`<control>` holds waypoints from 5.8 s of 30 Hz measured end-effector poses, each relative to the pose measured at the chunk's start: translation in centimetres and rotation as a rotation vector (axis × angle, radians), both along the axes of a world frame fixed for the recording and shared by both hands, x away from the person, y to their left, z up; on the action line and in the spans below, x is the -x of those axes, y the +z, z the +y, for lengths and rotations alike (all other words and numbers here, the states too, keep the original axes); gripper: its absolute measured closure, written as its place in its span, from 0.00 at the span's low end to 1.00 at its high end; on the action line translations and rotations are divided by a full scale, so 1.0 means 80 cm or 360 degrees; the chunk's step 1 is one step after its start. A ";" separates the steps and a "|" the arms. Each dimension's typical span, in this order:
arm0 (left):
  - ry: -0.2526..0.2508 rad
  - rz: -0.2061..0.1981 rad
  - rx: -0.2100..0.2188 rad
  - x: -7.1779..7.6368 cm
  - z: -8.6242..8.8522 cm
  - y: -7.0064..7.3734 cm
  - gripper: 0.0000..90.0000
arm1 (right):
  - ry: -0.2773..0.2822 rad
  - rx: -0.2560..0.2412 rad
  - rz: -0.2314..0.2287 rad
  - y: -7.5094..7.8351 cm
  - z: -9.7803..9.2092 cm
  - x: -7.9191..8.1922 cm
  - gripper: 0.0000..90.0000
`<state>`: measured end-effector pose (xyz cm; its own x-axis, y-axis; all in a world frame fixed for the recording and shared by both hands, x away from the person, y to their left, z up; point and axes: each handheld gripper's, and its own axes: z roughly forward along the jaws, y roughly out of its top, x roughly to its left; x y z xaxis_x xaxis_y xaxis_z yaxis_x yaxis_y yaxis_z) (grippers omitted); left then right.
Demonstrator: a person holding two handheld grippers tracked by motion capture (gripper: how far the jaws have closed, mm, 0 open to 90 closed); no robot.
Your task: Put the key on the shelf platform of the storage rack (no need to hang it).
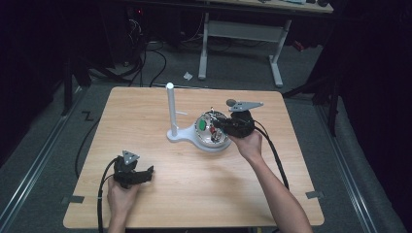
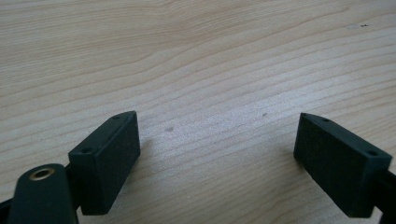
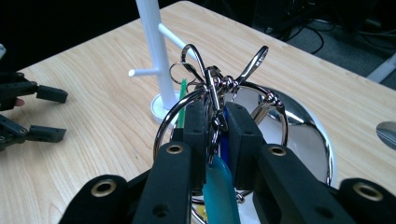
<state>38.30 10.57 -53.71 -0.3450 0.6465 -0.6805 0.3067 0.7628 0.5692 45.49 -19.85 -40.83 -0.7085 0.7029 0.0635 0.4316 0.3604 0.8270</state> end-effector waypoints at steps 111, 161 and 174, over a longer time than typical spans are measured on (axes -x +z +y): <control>0.0005 0.0000 0.0003 0.000 0.000 0.000 0.16 | -0.0384 -0.0111 0.0005 -0.006 -0.110 0.031 0.56; 0.0003 -0.0001 0.0002 0.000 0.000 0.000 0.16 | -0.0533 -0.0284 -0.0023 -0.042 -0.174 0.124 0.54; 0.0003 -0.0001 0.0001 0.000 0.000 0.000 0.16 | -0.0538 -0.0277 0.0023 -0.065 -0.168 0.128 0.54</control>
